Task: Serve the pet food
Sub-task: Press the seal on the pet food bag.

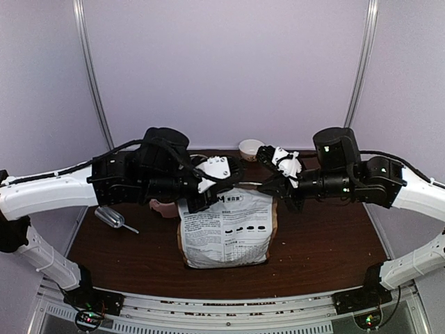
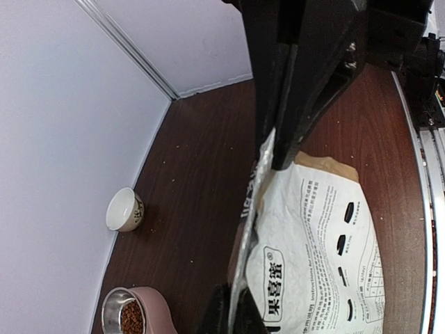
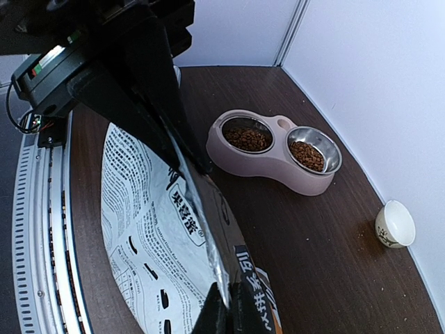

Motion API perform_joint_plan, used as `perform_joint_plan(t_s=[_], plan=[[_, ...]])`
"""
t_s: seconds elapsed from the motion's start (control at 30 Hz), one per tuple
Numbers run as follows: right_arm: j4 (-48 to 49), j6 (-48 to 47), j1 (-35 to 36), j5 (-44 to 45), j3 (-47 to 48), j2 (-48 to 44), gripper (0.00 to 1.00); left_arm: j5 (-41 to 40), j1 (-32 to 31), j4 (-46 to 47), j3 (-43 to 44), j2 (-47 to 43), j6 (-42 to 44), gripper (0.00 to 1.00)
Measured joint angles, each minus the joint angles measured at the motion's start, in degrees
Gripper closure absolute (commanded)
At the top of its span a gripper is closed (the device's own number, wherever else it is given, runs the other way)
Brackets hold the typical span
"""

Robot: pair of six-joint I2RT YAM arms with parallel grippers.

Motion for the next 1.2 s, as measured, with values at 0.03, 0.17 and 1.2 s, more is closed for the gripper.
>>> perform_joint_plan(t_s=[0.03,0.17,1.2], plan=[[0.3,0.0,0.0,-0.1,-0.3,-0.1,1.0,-0.2,0.0,0.5,-0.9,-0.5,0.0,1.0],[1.9,0.2,0.2,-0.8,-1.3,-0.3,1.0,-0.4,0.0,2.3,-3.2,-2.0,0.0,1.0],[7.2,3.2,2.1,-0.4,-7.5,-0.7,0.97,-0.7,0.0,11.0,-13.9,-6.0,-2.5,0.88]])
